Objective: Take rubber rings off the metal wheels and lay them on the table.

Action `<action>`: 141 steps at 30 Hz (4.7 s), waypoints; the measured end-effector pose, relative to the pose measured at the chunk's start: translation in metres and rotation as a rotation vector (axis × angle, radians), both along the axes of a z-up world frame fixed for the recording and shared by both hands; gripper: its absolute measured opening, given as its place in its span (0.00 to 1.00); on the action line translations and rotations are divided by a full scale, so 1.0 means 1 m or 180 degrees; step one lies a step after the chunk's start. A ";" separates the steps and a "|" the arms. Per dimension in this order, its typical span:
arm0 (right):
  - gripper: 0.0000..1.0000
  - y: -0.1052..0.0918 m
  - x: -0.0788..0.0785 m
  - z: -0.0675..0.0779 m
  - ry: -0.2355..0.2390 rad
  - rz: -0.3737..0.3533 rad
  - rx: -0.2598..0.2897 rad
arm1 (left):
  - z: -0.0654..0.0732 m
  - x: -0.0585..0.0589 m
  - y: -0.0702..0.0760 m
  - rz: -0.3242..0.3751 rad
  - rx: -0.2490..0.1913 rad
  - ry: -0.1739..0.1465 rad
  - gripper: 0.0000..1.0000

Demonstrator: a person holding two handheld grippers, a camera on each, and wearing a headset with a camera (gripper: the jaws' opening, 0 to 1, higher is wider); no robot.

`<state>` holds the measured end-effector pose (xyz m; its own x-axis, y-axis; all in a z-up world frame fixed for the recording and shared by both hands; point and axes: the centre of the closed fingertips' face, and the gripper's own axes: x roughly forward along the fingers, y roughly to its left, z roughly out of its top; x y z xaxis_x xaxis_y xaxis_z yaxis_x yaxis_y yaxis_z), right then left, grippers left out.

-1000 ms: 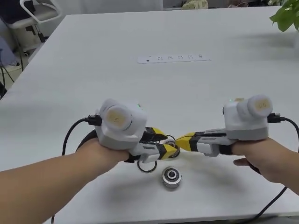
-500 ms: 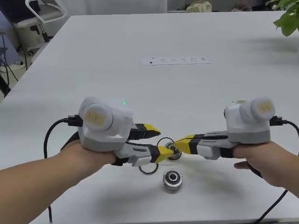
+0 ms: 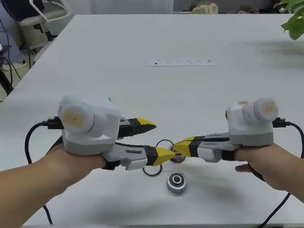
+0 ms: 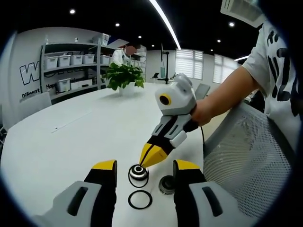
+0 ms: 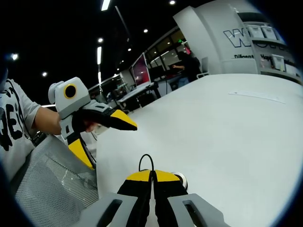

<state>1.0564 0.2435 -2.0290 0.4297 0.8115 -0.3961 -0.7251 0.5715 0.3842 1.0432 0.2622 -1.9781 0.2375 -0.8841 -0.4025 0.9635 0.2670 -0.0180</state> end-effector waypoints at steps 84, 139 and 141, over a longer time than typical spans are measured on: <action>0.01 0.030 -0.006 -0.036 0.0328 0.0063 -0.0297 | -0.028 -0.014 0.063 0.0237 0.0256 0.0117 0.64; 0.24 -0.044 0.000 -0.018 -0.0232 -0.0048 -0.0568 | -0.038 0.021 0.001 -0.0067 0.0348 0.0271 0.50; 0.24 -0.045 0.000 -0.022 -0.0244 -0.0011 -0.0616 | -0.040 0.020 -0.001 -0.0085 0.0360 0.0286 0.50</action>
<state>1.0560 0.1987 -2.0509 0.4671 0.7220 -0.5104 -0.7460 0.6317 0.2108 1.0634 0.2610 -2.0182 0.1728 -0.8375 -0.5185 0.9662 0.2464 -0.0760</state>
